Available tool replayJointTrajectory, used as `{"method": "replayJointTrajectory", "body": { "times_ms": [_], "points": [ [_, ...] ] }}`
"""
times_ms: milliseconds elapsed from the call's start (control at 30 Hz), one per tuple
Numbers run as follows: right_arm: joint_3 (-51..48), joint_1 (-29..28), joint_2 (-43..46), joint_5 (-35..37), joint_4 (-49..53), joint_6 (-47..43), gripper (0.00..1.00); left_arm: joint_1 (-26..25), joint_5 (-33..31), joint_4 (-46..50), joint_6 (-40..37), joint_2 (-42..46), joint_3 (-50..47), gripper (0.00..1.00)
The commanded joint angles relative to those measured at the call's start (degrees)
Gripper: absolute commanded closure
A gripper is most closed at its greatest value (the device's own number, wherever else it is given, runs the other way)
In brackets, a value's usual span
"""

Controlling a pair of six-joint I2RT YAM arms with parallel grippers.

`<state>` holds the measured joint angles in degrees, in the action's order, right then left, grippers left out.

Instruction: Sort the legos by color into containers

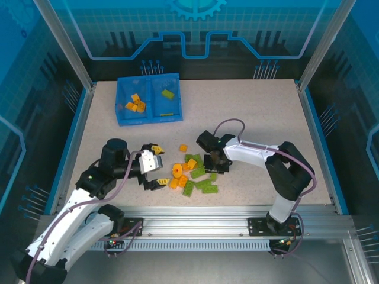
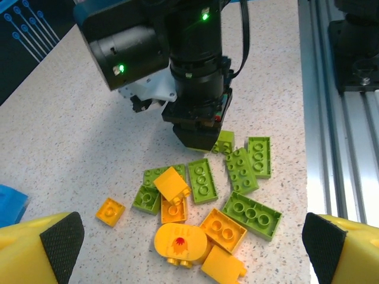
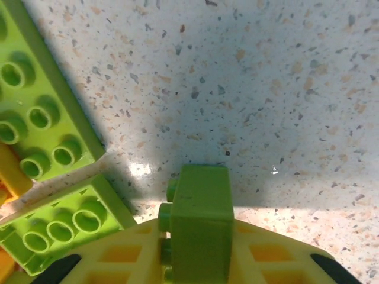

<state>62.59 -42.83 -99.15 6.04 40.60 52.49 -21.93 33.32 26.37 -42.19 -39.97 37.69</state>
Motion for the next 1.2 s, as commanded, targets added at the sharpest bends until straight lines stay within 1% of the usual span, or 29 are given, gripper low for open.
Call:
{"method": "replayJointTrajectory", "body": {
  "times_ms": [0, 67, 133, 200, 267, 300, 367, 433, 500, 567, 633, 700, 767, 867, 967, 1033, 1167],
  "points": [
    [5.04, -0.82, 5.11, 4.94, 4.43, -2.63, 0.76, -0.45, -1.93, -3.14, -1.16, 0.58, -0.89, 0.01],
    [10.05, -3.07, 7.24, 10.75, 6.90, -6.76, 0.77, -0.41, -2.53, -4.78, -0.96, 1.35, -1.73, 0.01],
    [14.68, -5.44, 8.18, 14.75, 6.27, -12.71, 0.77, -0.36, -3.19, -8.01, 0.00, 2.67, -3.22, 0.01],
    [18.73, -7.92, 7.90, 15.42, 2.49, -21.48, 0.77, -0.38, -5.00, -11.85, 1.96, 4.06, -4.89, 0.01],
    [22.40, -9.66, 6.26, 15.67, -0.57, -28.40, 0.78, -0.25, -10.22, -16.48, 6.07, 5.37, -6.23, 0.01],
    [24.53, -9.96, 5.06, 15.57, -1.26, -30.14, 0.78, -0.30, -13.17, -18.30, 8.33, 5.76, -6.39, 0.01],
    [29.55, -9.99, 1.35, 15.03, -2.64, -33.63, 0.78, 0.09, -21.16, -21.20, 13.36, 6.64, -6.19, 0.01],
    [35.27, -9.99, -3.05, 15.04, -3.43, -36.65, 0.78, 1.22, -26.16, -23.29, 16.48, 8.08, -6.49, 0.01],
    [40.90, -9.79, -8.30, 16.32, -4.37, -39.23, 0.77, 3.56, -31.35, -27.00, 21.58, 9.83, -7.73, 0.01],
    [47.91, -9.04, -14.79, 17.18, -4.18, -40.51, 0.77, 7.16, -37.57, -29.77, 28.25, 11.02, -8.84, 0.01],
    [55.19, -8.16, -20.96, 19.64, -3.64, -40.34, 0.78, 10.43, -42.77, -29.57, 33.05, 11.01, -8.71, 0.01],
    [62.19, -7.26, -27.04, 21.68, -3.22, -40.18, 0.78, 12.56, -46.02, -28.88, 34.04, 10.32, -8.51, 0.01],
    [70.44, -6.73, -33.57, 25.25, -2.04, -40.97, 0.78, 13.29, -48.90, -29.01, 33.86, 10.16, -8.51, 0.01],
    [82.57, -5.66, -43.78, 28.01, 0.21, -41.71, 0.78, 13.58, -50.54, -29.13, 33.81, 10.71, -8.50, 0.01],
    [92.77, -4.01, -52.17, 28.29, 1.81, -41.81, 0.78, 13.58, -50.39, -28.88, 33.29, 10.85, -8.51, 0.01],
    [95.67, -2.91, -55.61, 27.63, 0.75, -42.07, 0.76, 13.57, -49.29, -28.85, 32.83, 10.70, -8.56, 0.01],
    [96.13, -1.38, -58.22, 22.19, -3.69, -43.33, 0.73, 13.53, -47.70, -28.83, 31.61, 10.42, -8.43, 0.01]
  ]
}}
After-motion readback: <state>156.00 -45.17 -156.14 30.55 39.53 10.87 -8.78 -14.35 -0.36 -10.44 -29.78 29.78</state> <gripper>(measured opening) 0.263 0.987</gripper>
